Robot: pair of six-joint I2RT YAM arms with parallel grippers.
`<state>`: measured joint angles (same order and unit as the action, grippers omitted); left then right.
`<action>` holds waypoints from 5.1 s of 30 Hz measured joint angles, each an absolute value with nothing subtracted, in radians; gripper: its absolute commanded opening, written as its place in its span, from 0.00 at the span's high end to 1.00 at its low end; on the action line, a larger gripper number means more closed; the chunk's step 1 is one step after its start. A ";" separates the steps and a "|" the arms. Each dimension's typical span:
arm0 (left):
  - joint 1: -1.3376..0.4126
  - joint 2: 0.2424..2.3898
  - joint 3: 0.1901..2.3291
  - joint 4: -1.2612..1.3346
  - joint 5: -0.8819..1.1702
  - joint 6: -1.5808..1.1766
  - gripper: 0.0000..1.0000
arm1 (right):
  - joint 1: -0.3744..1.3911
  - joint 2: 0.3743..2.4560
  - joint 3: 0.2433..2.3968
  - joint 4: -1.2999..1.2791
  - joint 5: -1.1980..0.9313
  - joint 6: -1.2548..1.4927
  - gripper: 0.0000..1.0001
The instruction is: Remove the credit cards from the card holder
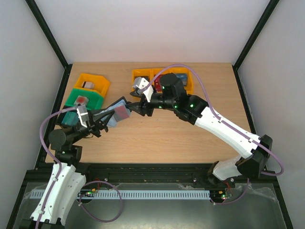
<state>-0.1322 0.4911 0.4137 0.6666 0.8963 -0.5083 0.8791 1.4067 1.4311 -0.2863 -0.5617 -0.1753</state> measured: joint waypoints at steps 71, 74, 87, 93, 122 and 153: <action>-0.124 0.444 0.379 0.476 0.672 -0.227 0.22 | 0.976 1.477 1.446 -0.226 -0.455 -0.006 0.98; -0.124 0.445 0.379 0.476 0.677 -0.218 0.19 | 0.974 1.480 1.451 -0.228 -0.476 0.002 0.98; -0.120 0.445 0.379 0.490 0.724 -0.213 0.83 | 0.950 1.514 1.478 -0.237 -0.655 -0.016 0.98; -0.117 0.437 0.379 0.500 0.802 -0.235 0.98 | 0.899 1.505 1.478 -0.255 -0.717 -0.043 0.92; -0.124 0.431 0.380 0.541 0.919 -0.350 0.98 | 0.750 1.348 1.337 -0.245 -0.918 -0.183 0.10; -0.109 0.436 0.379 0.537 0.889 -0.348 0.36 | 0.834 1.505 1.430 -0.198 -0.977 -0.105 0.98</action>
